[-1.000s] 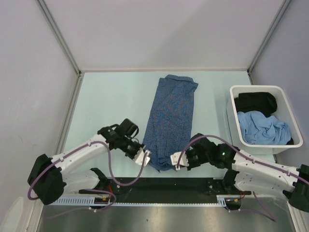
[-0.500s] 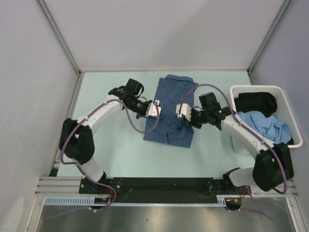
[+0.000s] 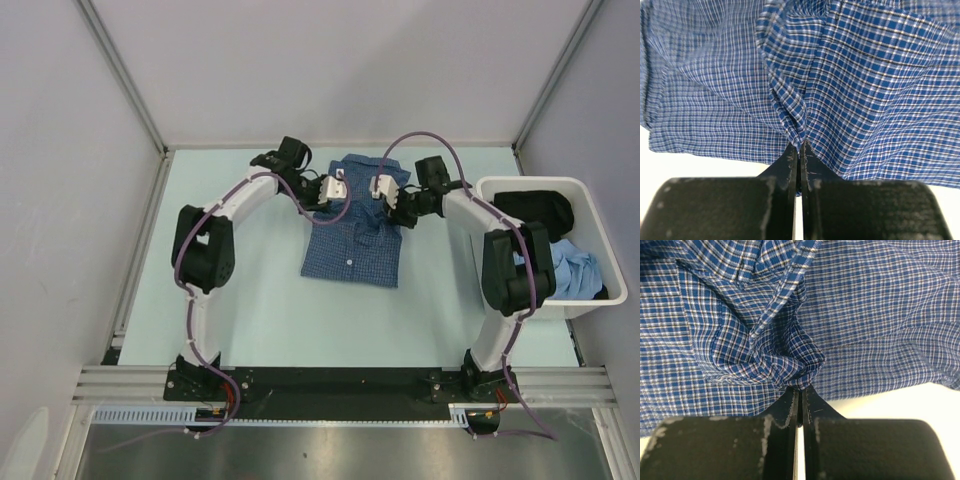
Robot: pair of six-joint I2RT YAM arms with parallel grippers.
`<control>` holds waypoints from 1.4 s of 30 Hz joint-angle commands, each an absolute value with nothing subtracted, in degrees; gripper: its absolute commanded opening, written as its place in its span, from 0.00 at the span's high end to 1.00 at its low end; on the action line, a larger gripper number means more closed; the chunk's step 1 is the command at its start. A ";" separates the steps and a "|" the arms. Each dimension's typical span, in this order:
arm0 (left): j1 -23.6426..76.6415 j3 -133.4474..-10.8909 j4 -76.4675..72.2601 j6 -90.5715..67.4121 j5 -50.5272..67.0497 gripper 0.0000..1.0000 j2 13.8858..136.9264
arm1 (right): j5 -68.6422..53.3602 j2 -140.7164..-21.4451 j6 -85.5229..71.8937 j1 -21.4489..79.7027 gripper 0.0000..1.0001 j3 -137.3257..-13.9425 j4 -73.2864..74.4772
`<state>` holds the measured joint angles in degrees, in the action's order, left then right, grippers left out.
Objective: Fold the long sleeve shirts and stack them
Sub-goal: Fold the shirt
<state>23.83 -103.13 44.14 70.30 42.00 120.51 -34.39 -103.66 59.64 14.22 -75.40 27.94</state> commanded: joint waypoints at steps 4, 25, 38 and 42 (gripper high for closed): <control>23.03 -106.44 44.03 69.52 41.57 1.00 124.10 | -36.39 -109.60 61.26 13.80 1.00 -82.44 25.58; 15.56 -89.40 28.57 34.12 41.22 0.21 106.97 | -37.78 -98.96 28.41 11.85 0.59 -84.82 40.78; 18.19 -85.69 17.32 5.81 43.16 0.27 110.56 | -48.34 -115.04 -2.63 17.67 0.84 -85.25 19.53; 18.98 -84.82 14.59 3.34 41.49 0.26 110.21 | -47.81 -118.39 -7.99 16.96 0.83 -86.22 14.95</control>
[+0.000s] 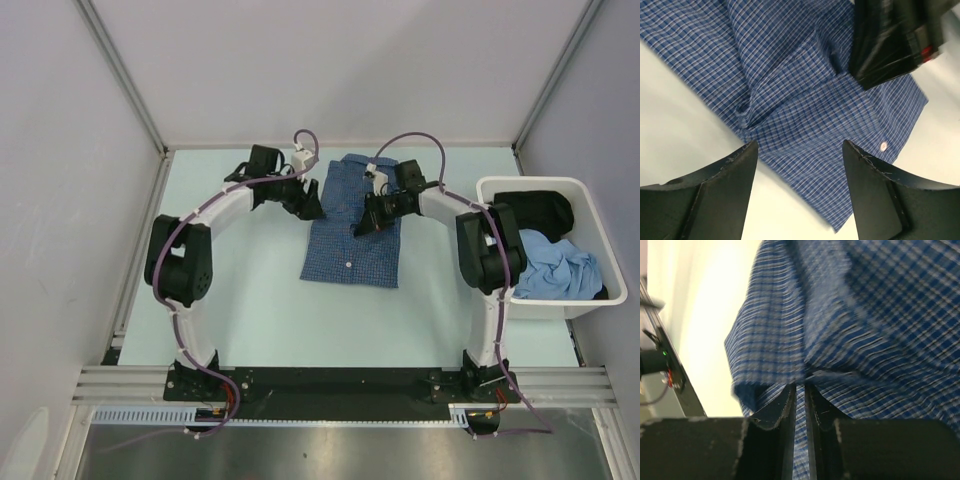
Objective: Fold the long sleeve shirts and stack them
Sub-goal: Fold the shirt
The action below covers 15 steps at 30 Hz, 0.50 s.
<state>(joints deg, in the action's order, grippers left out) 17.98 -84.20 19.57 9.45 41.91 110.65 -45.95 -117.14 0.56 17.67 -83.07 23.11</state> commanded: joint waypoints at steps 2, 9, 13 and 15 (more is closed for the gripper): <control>18.90 -84.11 14.41 3.16 40.43 0.26 110.13 | -47.64 -119.18 -9.75 16.96 0.82 -86.66 12.93; 18.90 -83.32 14.24 2.20 37.88 0.26 111.35 | -47.90 -124.27 -15.47 16.79 0.77 -91.14 9.23; 19.07 -84.72 14.33 0.88 37.35 0.30 113.28 | -46.32 -126.82 -14.85 15.92 0.76 -92.90 10.72; 19.42 -85.43 15.03 0.70 38.14 0.34 114.08 | -46.40 -127.00 -15.56 15.12 0.76 -92.73 10.81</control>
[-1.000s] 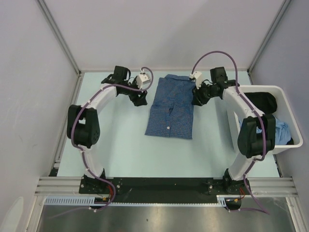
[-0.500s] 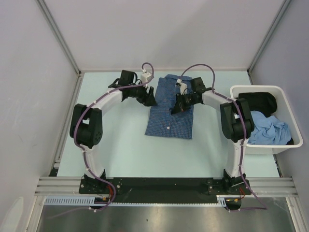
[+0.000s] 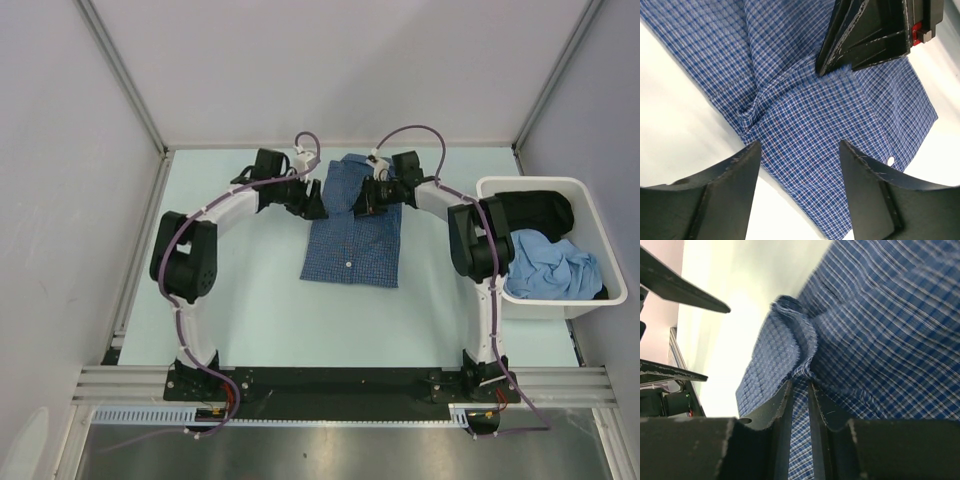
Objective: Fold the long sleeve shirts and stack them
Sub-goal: Fold the shirt
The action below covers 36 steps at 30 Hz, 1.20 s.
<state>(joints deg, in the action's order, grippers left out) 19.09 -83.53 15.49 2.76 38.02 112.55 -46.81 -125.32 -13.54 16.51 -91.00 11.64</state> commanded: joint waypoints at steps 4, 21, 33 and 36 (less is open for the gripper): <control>20.91 -84.73 15.21 -1.13 40.95 0.37 115.13 | -46.84 -124.28 -14.15 12.14 0.76 -93.34 12.91; 21.27 -75.10 8.09 -6.42 52.81 0.22 105.07 | -56.59 -99.42 -10.53 13.34 0.38 -68.67 17.60; 24.96 -50.54 -21.25 -34.43 67.85 0.21 106.33 | -64.68 -106.41 -22.40 17.32 0.39 -53.54 2.91; 23.56 -48.87 -24.70 -37.53 65.50 0.22 112.66 | -64.60 -111.60 -22.07 14.16 0.40 -50.98 1.22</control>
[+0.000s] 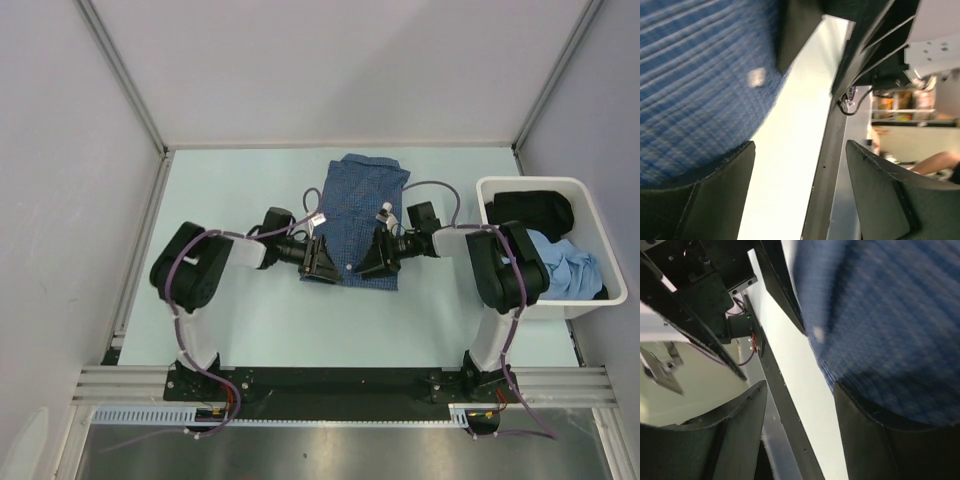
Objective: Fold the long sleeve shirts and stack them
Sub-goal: Fold the shirt
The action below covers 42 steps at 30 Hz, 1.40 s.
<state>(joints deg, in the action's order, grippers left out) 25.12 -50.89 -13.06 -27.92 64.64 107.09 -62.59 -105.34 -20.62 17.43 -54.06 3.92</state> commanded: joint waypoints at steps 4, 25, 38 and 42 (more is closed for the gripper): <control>20.22 -47.73 -22.51 -35.07 63.89 0.25 116.71 | -62.06 -116.27 -17.23 11.69 0.41 -52.12 7.37; 20.40 -52.11 -17.14 -31.37 60.83 0.28 109.14 | -62.40 -111.08 -14.95 18.73 0.45 -61.96 9.05; 15.20 -57.12 -1.06 -18.02 62.75 0.30 108.20 | -64.95 -113.12 -3.69 11.69 0.43 -75.66 31.11; 17.13 -62.74 -3.33 -22.05 63.28 0.30 109.06 | -64.78 -114.07 -3.61 10.02 0.43 -80.41 30.24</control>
